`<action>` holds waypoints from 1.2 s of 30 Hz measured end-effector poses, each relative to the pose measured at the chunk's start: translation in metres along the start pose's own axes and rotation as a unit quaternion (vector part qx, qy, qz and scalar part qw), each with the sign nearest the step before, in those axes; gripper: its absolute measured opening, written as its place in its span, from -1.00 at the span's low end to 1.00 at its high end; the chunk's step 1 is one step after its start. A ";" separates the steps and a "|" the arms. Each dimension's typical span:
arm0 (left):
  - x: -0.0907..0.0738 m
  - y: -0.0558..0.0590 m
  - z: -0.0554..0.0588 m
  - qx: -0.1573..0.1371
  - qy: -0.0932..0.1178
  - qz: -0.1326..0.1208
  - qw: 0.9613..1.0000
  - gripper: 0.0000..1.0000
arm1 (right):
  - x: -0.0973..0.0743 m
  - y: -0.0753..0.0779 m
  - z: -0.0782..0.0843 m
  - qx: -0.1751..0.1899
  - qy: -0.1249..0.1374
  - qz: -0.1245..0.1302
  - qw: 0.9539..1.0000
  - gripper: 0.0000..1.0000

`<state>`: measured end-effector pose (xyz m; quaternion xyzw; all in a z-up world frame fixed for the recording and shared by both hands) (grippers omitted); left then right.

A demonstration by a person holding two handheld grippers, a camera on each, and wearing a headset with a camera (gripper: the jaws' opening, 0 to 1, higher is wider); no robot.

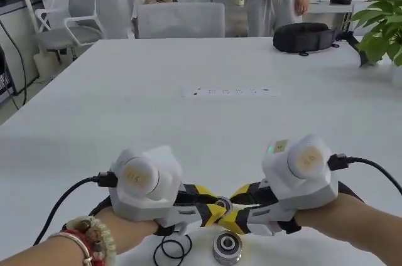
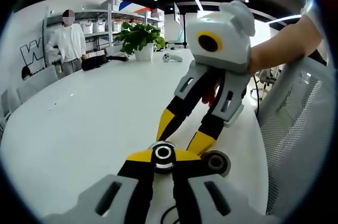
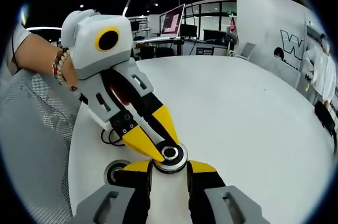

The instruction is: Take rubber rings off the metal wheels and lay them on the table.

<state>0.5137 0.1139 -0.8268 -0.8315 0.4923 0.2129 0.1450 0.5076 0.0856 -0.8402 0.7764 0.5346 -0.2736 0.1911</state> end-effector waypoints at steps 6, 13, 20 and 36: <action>0.000 0.000 0.000 0.000 0.000 0.000 1.000 -0.85 | -0.004 0.001 0.002 -0.004 -0.002 -0.005 1.000 -0.62; -0.001 -0.002 0.001 -0.007 0.001 -0.006 1.000 -0.86 | -0.008 0.005 0.007 -0.010 -0.009 0.000 1.000 -1.00; -0.001 -0.002 0.001 -0.008 0.002 -0.005 1.000 -0.86 | -0.009 0.005 0.007 0.011 -0.013 -0.004 1.000 -0.88; -0.001 -0.003 0.001 -0.008 0.002 -0.005 1.000 -0.86 | 0.004 0.001 0.003 0.014 0.007 0.006 1.000 -0.51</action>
Point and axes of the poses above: the centre of the closed fingertips' face, and the gripper's own axes: x roughly forward along the fingers, y roughly to its right, z roughly out of its underside, the point moved 2 cm from there along -x, roughly backward along the fingers, and after that the axes turned 1 degree about -x, right-handed, at the moved point
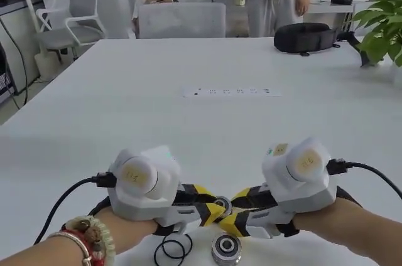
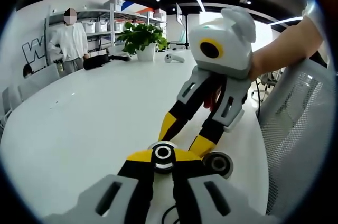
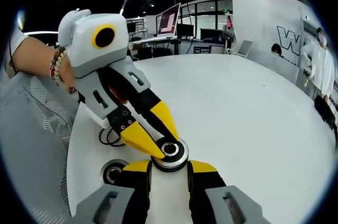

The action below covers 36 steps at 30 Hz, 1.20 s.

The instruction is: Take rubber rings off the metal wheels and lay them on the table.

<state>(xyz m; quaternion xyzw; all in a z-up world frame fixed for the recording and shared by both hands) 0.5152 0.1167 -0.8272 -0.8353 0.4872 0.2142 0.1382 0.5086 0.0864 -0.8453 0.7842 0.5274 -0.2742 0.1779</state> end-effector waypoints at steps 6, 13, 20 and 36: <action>0.000 0.001 0.000 0.001 0.000 0.001 1.000 -0.86 | -0.003 0.001 -0.002 0.004 0.004 -0.004 1.000 -0.57; 0.000 0.004 -0.001 0.005 0.000 0.007 1.000 -0.86 | -0.005 -0.001 0.000 0.009 -0.003 -0.014 1.000 -0.59; 0.001 0.006 -0.001 0.009 -0.001 0.011 1.000 -0.86 | -0.009 -0.002 0.002 0.009 -0.009 -0.021 1.000 -0.61; 0.001 0.006 -0.001 0.006 0.000 0.009 1.000 -0.86 | -0.011 -0.002 0.000 0.036 -0.005 -0.026 0.999 -0.61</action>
Point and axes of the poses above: the centre of the closed fingertips' face, and the gripper's own axes: x roughly forward along the fingers, y roughly to its right, z roughly out of its underside, the point moved 2 cm from there along -x, roughly backward along the fingers, and after that the axes turned 1 degree about -x, right-handed, at the moved point
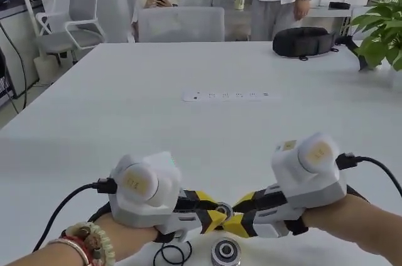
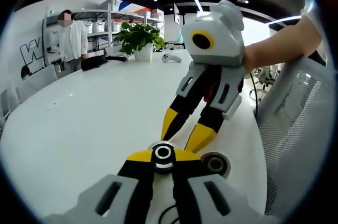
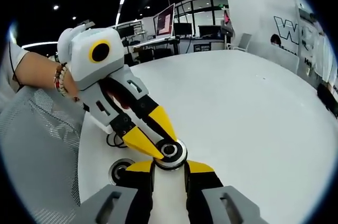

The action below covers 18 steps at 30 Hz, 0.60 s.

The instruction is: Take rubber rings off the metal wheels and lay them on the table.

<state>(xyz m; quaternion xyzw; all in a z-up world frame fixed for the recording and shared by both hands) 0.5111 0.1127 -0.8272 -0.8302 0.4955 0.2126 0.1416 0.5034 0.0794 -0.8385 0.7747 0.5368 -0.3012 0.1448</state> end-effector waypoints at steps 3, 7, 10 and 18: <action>0.000 0.000 0.000 0.000 0.000 0.000 1.000 -0.86 | 0.000 0.000 0.002 -0.019 -0.008 0.001 1.000 -0.66; 0.000 0.000 0.000 -0.001 0.000 0.000 1.000 -0.86 | -0.001 0.001 0.004 -0.033 -0.012 0.000 0.999 -0.74; 0.000 0.000 0.000 -0.002 0.000 -0.001 1.000 -0.86 | -0.002 0.003 0.006 -0.043 -0.018 0.002 0.999 -0.89; 0.000 0.000 0.000 -0.006 -0.001 -0.001 1.000 -0.86 | -0.003 0.007 0.006 -0.049 -0.024 0.018 0.998 -1.00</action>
Point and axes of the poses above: the centre of the closed fingertips' face, and the gripper's own axes: x roughly forward along the fingers, y roughly to its right, z roughly out of its underside, the point moved 2 cm from there along -x, roughly backward along the fingers, and after that the axes turned 1 degree about -x, right-handed, at the moved point
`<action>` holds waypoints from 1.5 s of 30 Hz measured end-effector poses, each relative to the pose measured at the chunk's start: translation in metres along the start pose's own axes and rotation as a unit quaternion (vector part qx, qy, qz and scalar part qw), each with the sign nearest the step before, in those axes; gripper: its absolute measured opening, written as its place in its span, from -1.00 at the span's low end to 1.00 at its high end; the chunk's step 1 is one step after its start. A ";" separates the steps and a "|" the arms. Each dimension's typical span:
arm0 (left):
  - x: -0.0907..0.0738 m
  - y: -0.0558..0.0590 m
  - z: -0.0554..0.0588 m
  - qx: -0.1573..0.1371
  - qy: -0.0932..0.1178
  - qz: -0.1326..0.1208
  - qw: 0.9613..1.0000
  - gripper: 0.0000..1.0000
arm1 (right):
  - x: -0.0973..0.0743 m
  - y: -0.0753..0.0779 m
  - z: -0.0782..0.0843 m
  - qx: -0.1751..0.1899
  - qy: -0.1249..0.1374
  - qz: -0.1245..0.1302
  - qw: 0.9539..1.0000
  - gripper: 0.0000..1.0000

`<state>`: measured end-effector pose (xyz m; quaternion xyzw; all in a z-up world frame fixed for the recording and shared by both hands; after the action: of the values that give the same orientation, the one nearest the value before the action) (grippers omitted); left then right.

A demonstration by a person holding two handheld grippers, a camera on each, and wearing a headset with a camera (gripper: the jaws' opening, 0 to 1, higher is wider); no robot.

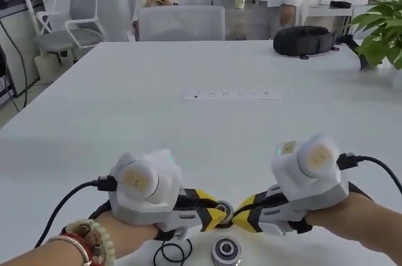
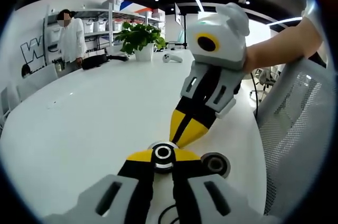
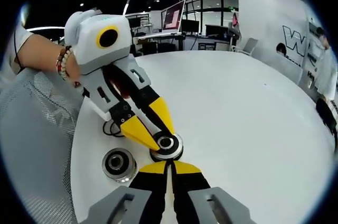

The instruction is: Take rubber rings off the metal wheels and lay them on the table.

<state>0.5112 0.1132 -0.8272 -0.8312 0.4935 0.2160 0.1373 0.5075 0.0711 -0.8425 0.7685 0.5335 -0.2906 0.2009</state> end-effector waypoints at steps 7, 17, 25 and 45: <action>0.000 -0.001 0.000 0.000 -0.003 -0.001 1.000 -0.86 | -0.001 0.006 -0.002 0.051 -0.007 0.013 0.999 -1.00; -0.001 0.000 0.000 0.001 -0.005 -0.003 1.000 -0.86 | -0.003 0.010 -0.007 0.151 0.024 0.006 0.988 -1.00; -0.002 -0.001 0.001 0.000 -0.006 -0.005 1.000 -0.86 | -0.004 0.008 -0.012 0.286 0.048 -0.024 0.957 -1.00; -0.004 -0.003 0.002 0.004 -0.008 -0.007 1.000 -0.86 | 0.000 0.000 -0.021 0.238 0.038 -0.010 0.971 -1.00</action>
<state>0.5119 0.1182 -0.8268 -0.8322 0.4878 0.2195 0.1458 0.5125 0.0836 -0.8266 0.7994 0.4638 -0.3816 -0.0106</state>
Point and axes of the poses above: the centre of the closed fingertips' face, and the gripper's own axes: x roughly forward along the fingers, y roughly to its right, z roughly out of its underside, the point moved 2 cm from there along -x, roughly backward along the fingers, and after that the axes turned 1 degree about -x, right-handed, at the moved point
